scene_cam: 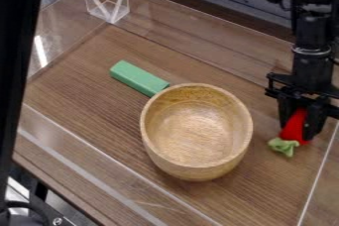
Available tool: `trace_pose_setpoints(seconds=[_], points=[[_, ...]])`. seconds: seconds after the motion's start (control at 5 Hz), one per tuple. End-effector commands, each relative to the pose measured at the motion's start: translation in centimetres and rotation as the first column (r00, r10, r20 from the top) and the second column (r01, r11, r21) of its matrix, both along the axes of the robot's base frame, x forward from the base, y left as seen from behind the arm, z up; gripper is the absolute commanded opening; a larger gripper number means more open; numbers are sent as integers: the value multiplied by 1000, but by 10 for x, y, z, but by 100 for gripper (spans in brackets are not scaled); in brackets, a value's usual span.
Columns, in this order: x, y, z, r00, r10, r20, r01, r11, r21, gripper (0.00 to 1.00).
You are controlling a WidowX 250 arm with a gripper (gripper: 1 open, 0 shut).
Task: Move the red object to the right side of the table
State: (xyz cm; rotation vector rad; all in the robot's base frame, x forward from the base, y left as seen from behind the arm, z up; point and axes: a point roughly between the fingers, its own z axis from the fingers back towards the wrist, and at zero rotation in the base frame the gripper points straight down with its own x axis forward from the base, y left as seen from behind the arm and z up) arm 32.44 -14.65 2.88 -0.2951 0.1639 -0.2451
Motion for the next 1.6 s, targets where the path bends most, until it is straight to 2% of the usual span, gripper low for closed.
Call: trace_pose_setpoints(seconds=[0.0, 0.6, 1.4], points=[[4, 2, 33, 997, -6, 78, 9, 999, -35, 0], [4, 8, 47, 995, -3, 96, 9, 998, -61, 0], [3, 10, 35, 997, -5, 75, 8, 999, -47, 0]])
